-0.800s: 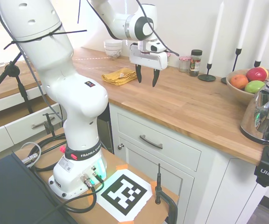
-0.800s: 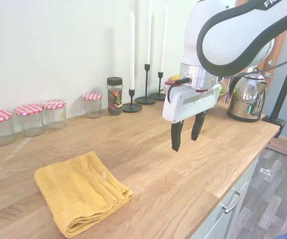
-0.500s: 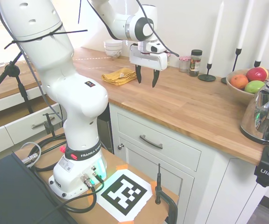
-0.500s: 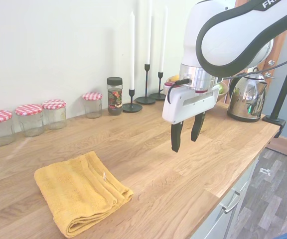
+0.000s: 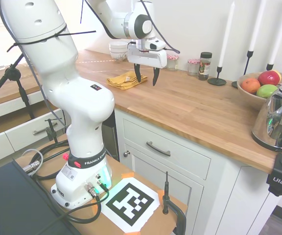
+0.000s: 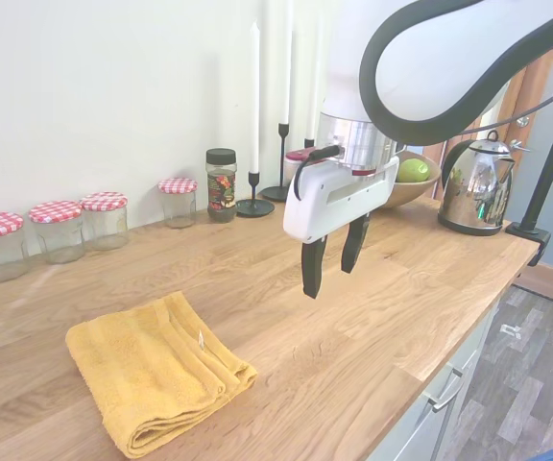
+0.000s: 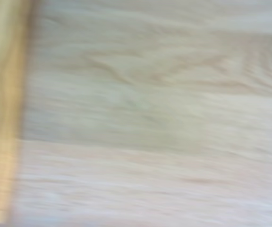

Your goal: Wipe the counter

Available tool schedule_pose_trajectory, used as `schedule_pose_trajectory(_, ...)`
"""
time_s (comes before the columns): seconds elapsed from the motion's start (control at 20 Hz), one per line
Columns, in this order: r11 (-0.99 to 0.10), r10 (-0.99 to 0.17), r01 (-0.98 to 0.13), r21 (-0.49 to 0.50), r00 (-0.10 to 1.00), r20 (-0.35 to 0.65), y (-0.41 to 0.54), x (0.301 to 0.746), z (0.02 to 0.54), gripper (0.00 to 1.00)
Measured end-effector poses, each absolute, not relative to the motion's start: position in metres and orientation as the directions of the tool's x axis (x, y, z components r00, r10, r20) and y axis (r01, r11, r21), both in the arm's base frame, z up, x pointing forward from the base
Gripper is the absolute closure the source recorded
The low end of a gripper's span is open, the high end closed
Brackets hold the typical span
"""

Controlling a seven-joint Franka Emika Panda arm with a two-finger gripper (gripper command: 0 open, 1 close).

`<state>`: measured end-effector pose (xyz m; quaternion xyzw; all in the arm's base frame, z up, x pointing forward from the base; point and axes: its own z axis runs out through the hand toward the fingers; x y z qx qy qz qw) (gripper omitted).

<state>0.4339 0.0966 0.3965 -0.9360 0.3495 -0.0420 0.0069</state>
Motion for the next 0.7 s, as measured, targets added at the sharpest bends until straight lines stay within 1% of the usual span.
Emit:
schedule_pose_trajectory(0.45, -0.808, -0.585, -0.589, 0.009, 0.805, 0.097, 0.198, 0.460, 0.396, 0.00)
schedule_pose_trajectory(0.7, -0.829, -0.556, -0.560, 0.009, 0.825, 0.099, 0.236, 0.478, 0.399, 0.00)
